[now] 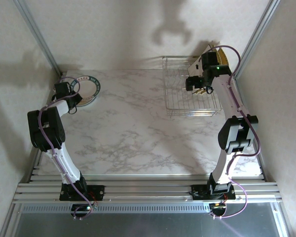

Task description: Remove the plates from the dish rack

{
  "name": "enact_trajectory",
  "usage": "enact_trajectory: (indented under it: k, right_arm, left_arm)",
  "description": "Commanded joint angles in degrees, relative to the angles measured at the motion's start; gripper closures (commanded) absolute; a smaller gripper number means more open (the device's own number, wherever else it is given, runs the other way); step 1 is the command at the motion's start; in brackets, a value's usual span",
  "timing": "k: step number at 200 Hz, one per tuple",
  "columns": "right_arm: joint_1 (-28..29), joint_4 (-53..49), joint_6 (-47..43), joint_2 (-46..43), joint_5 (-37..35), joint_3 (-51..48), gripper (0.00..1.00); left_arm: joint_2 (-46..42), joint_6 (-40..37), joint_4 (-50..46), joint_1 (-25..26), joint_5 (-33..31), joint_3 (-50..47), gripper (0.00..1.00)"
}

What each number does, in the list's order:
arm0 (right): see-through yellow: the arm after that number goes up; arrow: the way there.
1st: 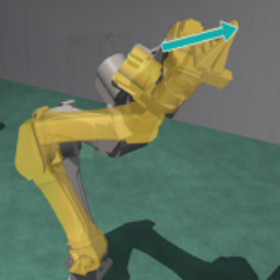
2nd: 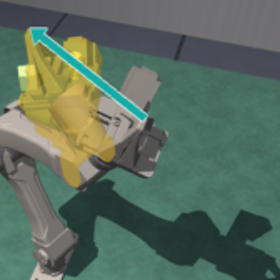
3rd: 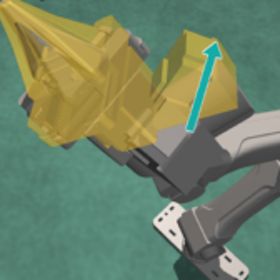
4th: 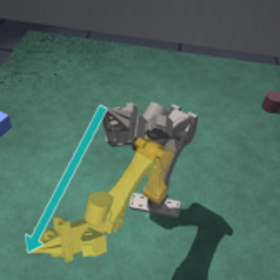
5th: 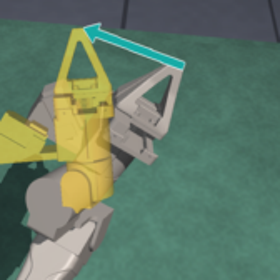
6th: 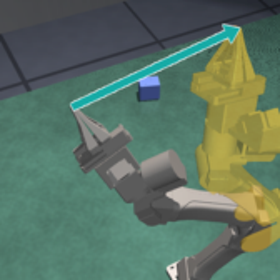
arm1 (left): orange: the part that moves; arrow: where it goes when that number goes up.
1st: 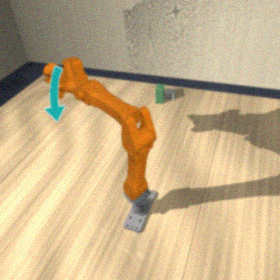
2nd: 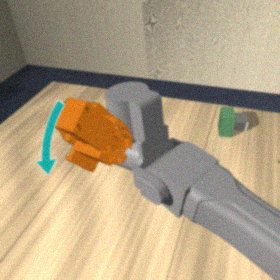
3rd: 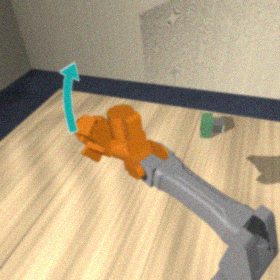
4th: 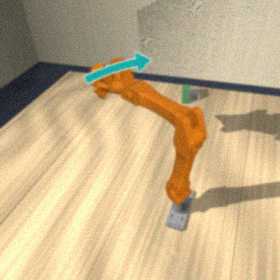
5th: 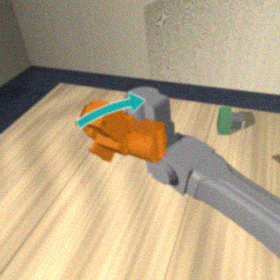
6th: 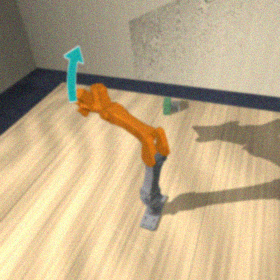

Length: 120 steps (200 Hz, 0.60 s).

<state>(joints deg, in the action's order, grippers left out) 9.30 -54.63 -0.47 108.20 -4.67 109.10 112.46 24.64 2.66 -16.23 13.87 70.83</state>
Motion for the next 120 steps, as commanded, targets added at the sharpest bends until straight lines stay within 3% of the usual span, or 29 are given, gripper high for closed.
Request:
enact_trajectory:
  k: [1,120]
  right_arm:
    - [0.3,0.5,-0.4,-1.8,0.3,-0.7,0.01]
    - [0.4,0.7,-0.5,-1.8,0.7,-0.4,0.01]
  left_arm:
    - [-1.5,-0.1,-1.0,-0.4,-0.7,1.2,0.81]
    - [-4.2,1.0,-0.4,-1.4,-1.1,0.3,0.83]
